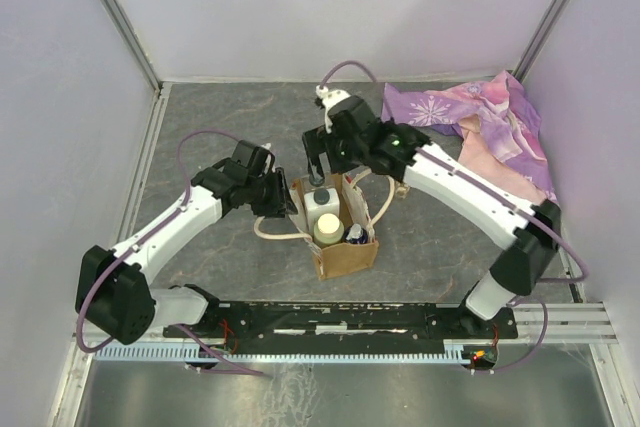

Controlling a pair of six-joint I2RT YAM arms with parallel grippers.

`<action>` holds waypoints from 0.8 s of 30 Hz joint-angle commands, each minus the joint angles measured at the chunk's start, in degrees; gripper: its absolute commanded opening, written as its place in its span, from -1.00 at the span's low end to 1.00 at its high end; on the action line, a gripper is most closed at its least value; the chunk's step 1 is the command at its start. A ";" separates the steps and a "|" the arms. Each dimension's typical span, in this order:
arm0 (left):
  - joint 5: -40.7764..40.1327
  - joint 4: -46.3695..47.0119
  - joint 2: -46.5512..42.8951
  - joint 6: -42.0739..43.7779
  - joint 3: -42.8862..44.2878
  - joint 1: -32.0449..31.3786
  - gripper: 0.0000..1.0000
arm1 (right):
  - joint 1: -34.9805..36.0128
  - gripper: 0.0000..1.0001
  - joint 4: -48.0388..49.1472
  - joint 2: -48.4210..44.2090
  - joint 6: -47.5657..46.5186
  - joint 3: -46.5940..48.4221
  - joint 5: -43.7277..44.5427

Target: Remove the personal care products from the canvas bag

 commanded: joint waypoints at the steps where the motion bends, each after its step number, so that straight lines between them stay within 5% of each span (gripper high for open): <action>1: 1.36 1.10 -3.13 -2.10 0.64 0.31 -0.95 | 1.50 0.94 1.27 2.62 2.08 -1.10 -3.20; 20: 1.26 0.33 -3.26 -0.72 1.34 0.36 -0.95 | 6.88 0.94 1.05 14.44 5.51 -1.47 9.78; 24: 1.26 0.25 -3.47 -0.61 0.99 0.33 -0.95 | 7.13 0.75 0.99 14.76 5.19 0.11 12.51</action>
